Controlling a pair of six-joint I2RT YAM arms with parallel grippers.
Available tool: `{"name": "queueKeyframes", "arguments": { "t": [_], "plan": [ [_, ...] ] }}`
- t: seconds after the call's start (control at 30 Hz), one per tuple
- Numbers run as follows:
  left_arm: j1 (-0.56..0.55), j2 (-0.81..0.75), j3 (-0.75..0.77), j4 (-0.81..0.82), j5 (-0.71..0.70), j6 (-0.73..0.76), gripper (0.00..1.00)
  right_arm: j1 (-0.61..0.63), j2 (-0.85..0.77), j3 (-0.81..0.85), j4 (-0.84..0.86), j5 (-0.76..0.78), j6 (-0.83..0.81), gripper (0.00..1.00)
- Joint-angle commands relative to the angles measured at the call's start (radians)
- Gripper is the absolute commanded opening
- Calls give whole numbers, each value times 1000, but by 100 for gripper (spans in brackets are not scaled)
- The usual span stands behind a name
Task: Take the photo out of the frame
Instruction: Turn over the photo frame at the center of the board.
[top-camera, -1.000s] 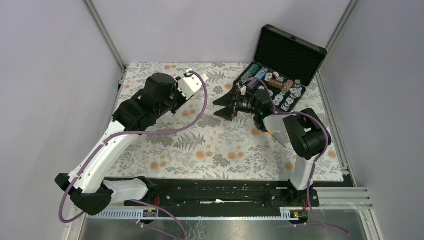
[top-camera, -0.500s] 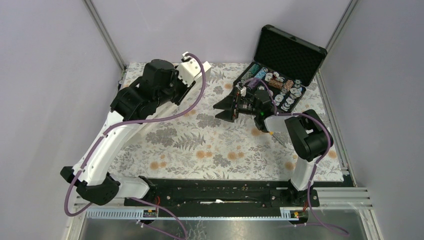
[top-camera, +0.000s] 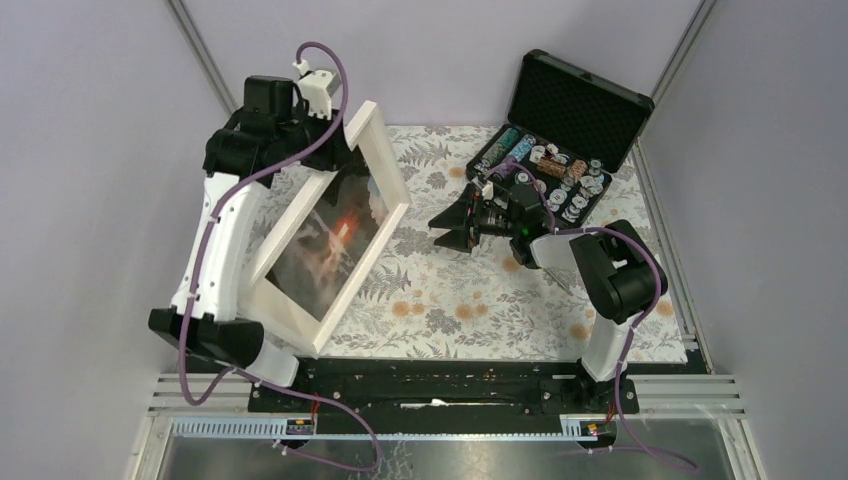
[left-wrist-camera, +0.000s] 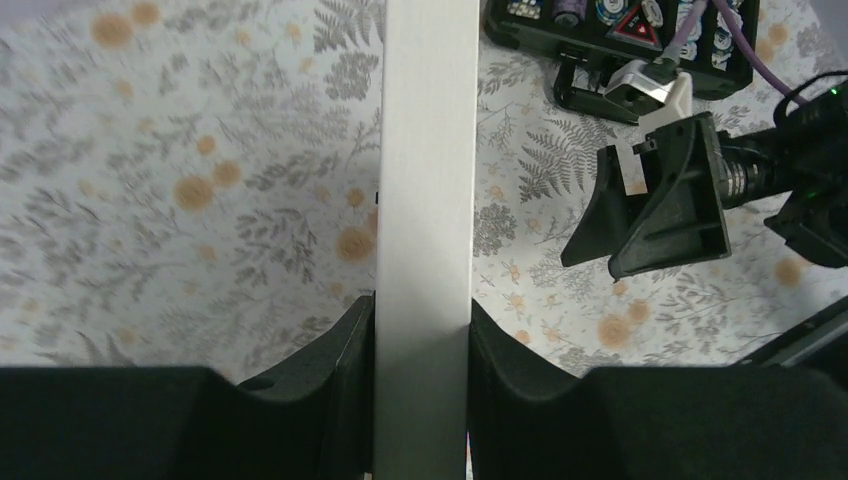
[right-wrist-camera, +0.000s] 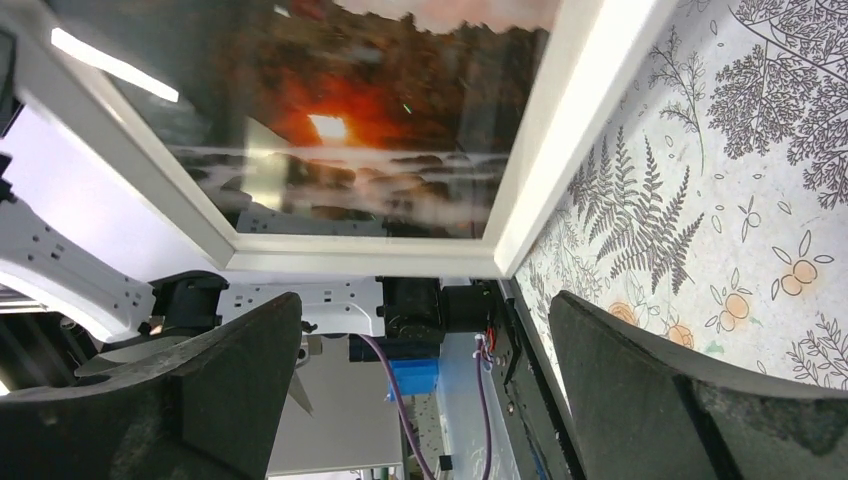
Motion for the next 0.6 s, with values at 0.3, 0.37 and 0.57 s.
{"name": "queueKeyframes", "arguments": {
  "t": [0.3, 0.37, 0.57],
  "plan": [
    [346, 148, -78, 364, 248, -218, 0, -7, -25, -7, 3, -25, -53, 100],
    [367, 143, -145, 446, 251, -239, 0, -6, -18, -8, -4, -25, -63, 100],
    [385, 142, -378, 610, 249, -301, 0, -7, 1, 6, -40, -24, -94, 100]
  ]
}}
